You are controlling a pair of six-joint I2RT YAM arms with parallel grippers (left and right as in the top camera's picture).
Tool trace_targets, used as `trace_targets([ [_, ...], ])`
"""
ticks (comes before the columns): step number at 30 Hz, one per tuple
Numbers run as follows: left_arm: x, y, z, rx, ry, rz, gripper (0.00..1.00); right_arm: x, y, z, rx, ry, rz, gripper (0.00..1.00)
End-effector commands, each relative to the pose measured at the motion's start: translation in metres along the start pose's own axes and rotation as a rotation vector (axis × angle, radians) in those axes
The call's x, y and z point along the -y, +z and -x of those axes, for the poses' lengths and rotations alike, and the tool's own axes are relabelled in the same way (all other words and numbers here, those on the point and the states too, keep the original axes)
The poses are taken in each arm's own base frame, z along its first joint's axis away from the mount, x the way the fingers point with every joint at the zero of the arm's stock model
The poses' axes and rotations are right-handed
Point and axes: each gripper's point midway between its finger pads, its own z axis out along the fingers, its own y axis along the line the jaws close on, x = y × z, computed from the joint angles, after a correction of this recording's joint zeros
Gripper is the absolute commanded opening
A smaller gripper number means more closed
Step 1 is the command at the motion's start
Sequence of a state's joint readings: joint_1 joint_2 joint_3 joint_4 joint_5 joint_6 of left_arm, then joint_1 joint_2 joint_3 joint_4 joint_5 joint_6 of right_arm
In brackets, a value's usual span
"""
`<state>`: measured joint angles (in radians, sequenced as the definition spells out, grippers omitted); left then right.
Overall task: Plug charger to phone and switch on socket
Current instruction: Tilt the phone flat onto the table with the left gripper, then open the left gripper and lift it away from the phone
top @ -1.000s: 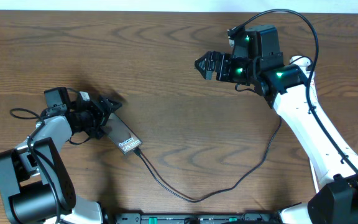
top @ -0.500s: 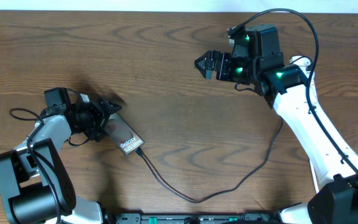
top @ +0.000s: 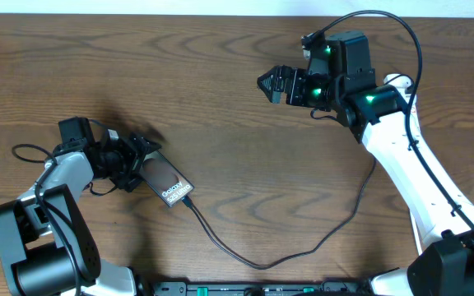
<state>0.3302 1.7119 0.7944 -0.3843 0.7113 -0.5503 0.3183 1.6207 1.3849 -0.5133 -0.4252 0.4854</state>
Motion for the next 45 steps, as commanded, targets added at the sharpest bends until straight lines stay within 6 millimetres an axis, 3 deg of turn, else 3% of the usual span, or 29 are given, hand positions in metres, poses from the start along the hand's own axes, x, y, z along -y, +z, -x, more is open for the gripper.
trace_targets([
  [1, -0.162, 0.007, -0.046, -0.041, -0.187, 0.628, 0.89, -0.007, -0.004, 0.002, 0.012, -0.022, 0.006, 0.99],
  [14, -0.178, -0.007, -0.054, -0.039, -0.225, 0.742, 0.89, -0.007, -0.004, 0.002, 0.012, -0.022, 0.007, 0.99],
  [26, -0.178, -0.007, -0.053, -0.036, -0.226, 0.744, 0.89, -0.007, -0.004, 0.001, 0.011, -0.022, 0.007, 0.99],
  [40, -0.169, -0.021, -0.029, 0.029, -0.195, 0.790, 0.89, -0.007, -0.004, 0.001, 0.010, -0.021, 0.005, 0.99],
  [45, -0.145, -0.035, -0.013, 0.087, -0.108, 0.741, 0.89, -0.007, -0.004, 0.001, 0.010, -0.021, 0.005, 0.99],
])
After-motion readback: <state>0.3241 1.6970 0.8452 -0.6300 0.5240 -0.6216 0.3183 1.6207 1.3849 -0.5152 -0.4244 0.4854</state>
